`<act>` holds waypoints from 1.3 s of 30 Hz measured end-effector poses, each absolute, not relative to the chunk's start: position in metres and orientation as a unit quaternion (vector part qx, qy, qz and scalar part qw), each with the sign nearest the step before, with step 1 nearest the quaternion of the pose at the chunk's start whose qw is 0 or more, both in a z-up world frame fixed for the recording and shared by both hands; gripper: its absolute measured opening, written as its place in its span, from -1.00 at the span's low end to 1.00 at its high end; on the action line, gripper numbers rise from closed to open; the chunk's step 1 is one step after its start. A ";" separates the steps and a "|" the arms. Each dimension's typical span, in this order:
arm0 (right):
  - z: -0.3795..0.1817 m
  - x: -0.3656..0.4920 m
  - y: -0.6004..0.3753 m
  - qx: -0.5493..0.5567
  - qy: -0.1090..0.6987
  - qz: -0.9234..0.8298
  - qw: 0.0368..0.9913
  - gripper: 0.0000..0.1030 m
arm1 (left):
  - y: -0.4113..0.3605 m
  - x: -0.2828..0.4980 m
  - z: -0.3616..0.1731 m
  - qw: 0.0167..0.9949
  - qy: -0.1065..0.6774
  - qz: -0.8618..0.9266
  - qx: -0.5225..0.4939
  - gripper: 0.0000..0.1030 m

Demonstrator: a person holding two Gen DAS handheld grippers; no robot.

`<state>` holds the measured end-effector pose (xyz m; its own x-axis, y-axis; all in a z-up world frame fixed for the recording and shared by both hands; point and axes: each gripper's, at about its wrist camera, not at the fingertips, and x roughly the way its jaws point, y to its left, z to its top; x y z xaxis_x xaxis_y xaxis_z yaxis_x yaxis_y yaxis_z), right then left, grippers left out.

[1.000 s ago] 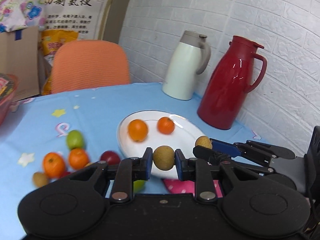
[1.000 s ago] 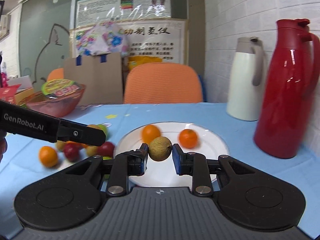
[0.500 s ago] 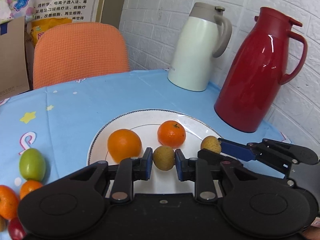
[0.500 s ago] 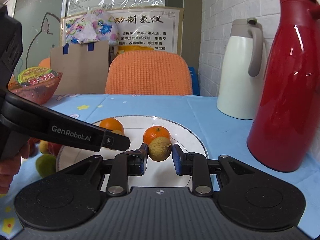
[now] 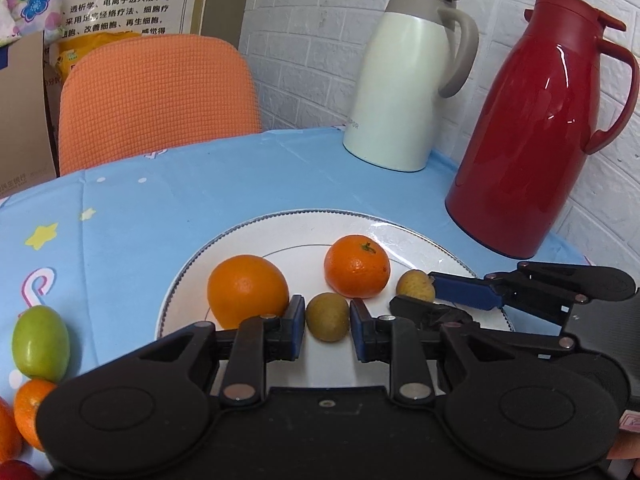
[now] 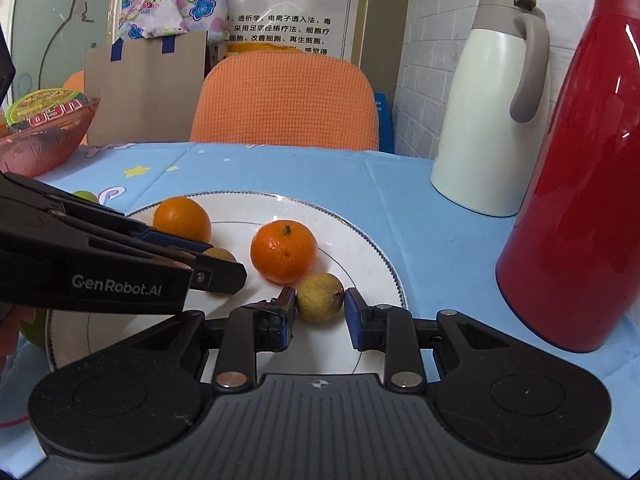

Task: Organize fruits
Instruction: 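Carry the longan with the right tool while the left tool carries the kiwi to the plate, then open the right tool onto the plate while the left tool releases the kiwi, then move both open tools back toward the green apple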

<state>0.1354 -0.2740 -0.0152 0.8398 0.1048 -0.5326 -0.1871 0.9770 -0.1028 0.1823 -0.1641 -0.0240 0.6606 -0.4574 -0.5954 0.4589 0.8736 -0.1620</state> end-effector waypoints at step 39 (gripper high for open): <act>-0.012 0.016 -0.198 -0.011 0.259 0.140 0.955 1.00 | -0.015 0.029 -0.005 0.937 0.323 -0.100 -0.084 1.00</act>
